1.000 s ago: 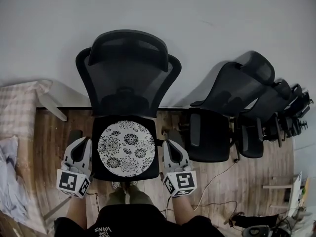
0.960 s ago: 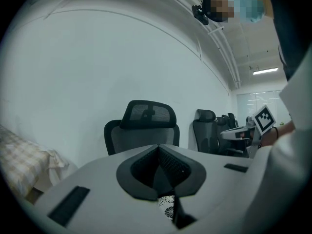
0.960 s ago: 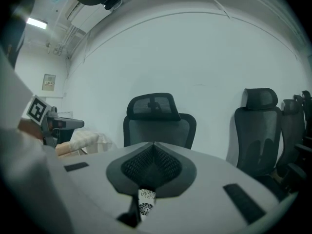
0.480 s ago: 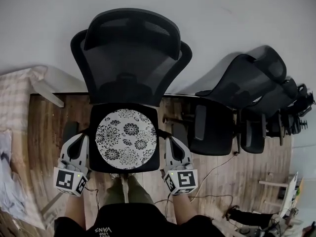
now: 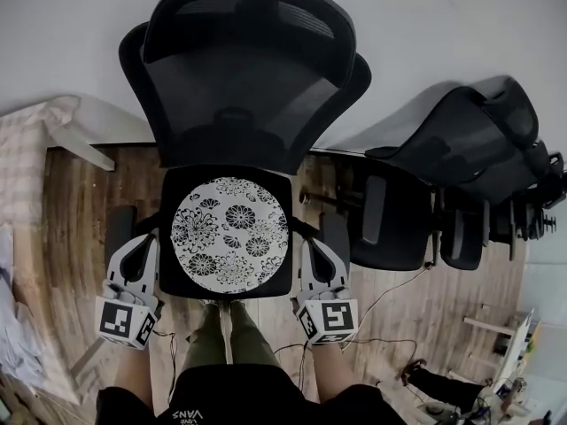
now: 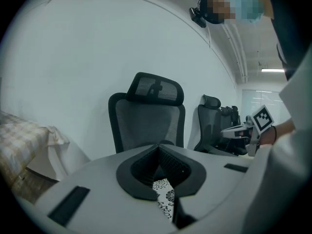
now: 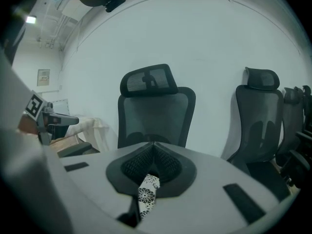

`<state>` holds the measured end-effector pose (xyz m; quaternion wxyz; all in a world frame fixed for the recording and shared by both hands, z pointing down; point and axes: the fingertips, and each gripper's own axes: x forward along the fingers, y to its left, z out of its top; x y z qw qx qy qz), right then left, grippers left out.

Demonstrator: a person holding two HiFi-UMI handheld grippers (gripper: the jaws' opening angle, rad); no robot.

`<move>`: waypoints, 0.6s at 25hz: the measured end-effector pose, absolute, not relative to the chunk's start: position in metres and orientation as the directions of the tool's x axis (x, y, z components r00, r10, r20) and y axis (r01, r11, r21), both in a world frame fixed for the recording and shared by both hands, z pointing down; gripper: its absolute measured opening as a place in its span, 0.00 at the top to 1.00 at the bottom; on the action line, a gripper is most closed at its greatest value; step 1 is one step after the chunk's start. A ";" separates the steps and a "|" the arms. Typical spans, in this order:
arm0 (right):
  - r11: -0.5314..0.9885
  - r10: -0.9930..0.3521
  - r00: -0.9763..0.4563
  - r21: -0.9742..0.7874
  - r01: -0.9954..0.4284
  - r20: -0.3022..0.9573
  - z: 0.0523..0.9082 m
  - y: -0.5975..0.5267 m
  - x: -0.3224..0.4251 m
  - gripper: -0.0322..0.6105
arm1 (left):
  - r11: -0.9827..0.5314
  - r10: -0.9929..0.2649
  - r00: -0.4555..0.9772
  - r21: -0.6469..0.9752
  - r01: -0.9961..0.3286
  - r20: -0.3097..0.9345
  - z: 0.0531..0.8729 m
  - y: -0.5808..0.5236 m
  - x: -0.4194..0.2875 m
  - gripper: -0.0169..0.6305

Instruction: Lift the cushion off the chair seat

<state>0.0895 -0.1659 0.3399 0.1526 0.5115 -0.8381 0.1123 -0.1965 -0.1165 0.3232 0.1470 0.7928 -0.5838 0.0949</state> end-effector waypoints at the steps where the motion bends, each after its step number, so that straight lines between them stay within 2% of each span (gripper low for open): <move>1: 0.451 -0.821 -0.430 -0.034 -0.892 0.377 0.345 -0.167 0.089 0.92 | -0.276 -0.896 0.301 0.122 -0.954 0.325 0.328 -0.118 -0.196 0.95; 15: 0.426 -0.794 -0.404 -0.057 -0.903 0.454 0.412 -0.172 0.097 0.92 | -0.261 -0.865 0.306 0.164 -0.951 0.398 0.392 -0.121 -0.187 0.95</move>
